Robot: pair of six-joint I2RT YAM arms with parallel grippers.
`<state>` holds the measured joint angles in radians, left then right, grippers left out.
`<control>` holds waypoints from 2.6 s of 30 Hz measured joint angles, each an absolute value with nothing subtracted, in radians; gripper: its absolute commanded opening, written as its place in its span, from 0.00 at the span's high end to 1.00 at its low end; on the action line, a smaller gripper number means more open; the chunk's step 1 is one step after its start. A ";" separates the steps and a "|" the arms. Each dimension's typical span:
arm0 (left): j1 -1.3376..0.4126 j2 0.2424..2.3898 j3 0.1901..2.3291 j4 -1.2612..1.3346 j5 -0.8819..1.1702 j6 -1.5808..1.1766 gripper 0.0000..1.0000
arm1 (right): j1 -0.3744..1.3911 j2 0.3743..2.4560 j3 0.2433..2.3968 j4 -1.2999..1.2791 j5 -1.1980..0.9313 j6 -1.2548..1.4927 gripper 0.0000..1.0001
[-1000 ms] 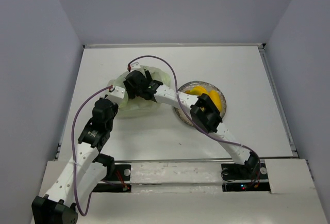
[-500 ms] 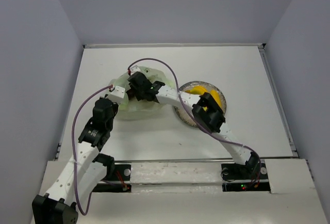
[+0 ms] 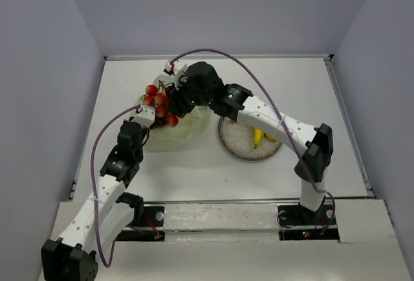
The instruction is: Take the fake fruits out of the plastic bag
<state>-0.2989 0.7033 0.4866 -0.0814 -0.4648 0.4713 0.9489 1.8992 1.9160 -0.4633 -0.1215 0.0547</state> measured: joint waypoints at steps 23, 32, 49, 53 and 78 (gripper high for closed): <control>-0.299 0.703 0.487 -0.068 -0.481 0.491 0.99 | 0.711 1.387 1.645 -0.500 0.304 0.244 0.99; -0.299 0.703 0.487 -0.054 -0.480 0.505 0.99 | 0.701 1.414 1.251 -0.565 0.321 0.381 0.99; -0.299 0.703 0.487 -0.049 -0.474 0.508 0.99 | 0.701 1.495 1.085 -0.551 0.260 0.456 0.24; -0.299 0.703 0.487 -0.049 -0.471 0.508 0.99 | 0.701 1.506 1.139 -0.584 0.244 0.433 0.00; -0.299 0.675 0.487 -0.050 -0.471 0.508 0.99 | 0.994 2.025 2.008 -0.536 -0.064 0.236 0.40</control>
